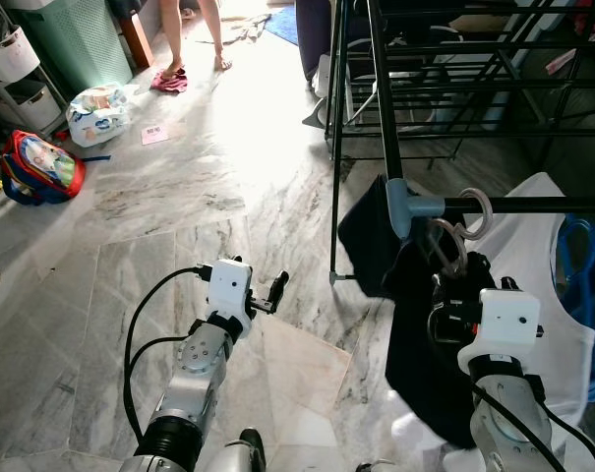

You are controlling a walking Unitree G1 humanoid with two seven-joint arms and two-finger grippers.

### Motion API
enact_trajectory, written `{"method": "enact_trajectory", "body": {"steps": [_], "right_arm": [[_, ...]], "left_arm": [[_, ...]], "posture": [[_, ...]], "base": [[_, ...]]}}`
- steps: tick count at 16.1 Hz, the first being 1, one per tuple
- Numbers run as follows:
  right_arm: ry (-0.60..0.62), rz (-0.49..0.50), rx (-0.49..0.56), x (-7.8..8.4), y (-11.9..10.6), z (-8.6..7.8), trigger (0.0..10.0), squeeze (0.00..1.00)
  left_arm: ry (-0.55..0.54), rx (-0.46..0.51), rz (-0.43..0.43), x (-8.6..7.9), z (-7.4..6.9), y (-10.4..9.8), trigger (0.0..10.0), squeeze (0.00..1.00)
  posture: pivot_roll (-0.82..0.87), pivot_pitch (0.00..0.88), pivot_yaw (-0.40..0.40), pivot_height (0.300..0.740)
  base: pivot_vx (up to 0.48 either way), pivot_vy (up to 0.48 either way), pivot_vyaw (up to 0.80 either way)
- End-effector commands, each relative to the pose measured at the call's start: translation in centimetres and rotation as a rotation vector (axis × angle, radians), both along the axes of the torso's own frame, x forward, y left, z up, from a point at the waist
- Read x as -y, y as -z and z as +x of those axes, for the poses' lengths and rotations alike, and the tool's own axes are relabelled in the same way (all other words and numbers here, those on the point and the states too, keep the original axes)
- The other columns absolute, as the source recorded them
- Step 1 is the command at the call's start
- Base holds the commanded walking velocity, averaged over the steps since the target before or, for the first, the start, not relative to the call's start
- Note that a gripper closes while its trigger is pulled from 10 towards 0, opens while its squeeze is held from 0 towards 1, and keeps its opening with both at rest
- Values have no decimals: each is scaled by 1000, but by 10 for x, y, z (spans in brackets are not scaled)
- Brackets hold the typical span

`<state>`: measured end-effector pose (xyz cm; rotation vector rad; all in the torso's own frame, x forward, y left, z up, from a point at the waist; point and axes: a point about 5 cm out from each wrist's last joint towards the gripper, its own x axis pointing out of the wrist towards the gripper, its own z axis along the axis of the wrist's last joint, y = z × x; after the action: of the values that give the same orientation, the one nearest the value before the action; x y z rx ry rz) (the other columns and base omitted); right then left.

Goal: Hang hanger

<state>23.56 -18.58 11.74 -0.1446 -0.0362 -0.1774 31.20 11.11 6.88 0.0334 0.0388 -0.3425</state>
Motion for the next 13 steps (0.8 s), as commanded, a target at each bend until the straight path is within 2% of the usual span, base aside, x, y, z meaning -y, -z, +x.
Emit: {"method": "enact_trajectory", "body": {"steps": [1,5,6,8,9,13], "right_arm": [[-4,-2,22,-2,-4,-3,10000,1000],[-11,-5,23,-4,-3,-2,10000,1000],[-14,-8,22,-4,-4,-1,10000,925],[-18,-6,22,-5,-3,-1,10000,212],[-20,-6,21,-6,-3,-1,10000,0],[-20,-6,17,-7,-2,-1,10000,0]], "left_arm": [[-8,-10,16,-2,-2,2,10000,0],[-12,-9,21,-2,0,1,10000,0],[-12,-8,22,-1,0,1,10000,0],[-10,-9,23,-1,0,1,10000,0],[-8,-10,23,0,0,1,10000,0],[-9,-12,20,1,0,1,10000,0]], "posture": [[-91,174,70,740],[-92,169,73,740],[-91,171,74,740],[-92,173,74,740],[-92,174,74,740],[-93,176,74,740]], "base": [[0,0,0],[-190,0,0],[-296,0,0],[-330,0,0],[-345,0,0],[-350,0,0]]}}
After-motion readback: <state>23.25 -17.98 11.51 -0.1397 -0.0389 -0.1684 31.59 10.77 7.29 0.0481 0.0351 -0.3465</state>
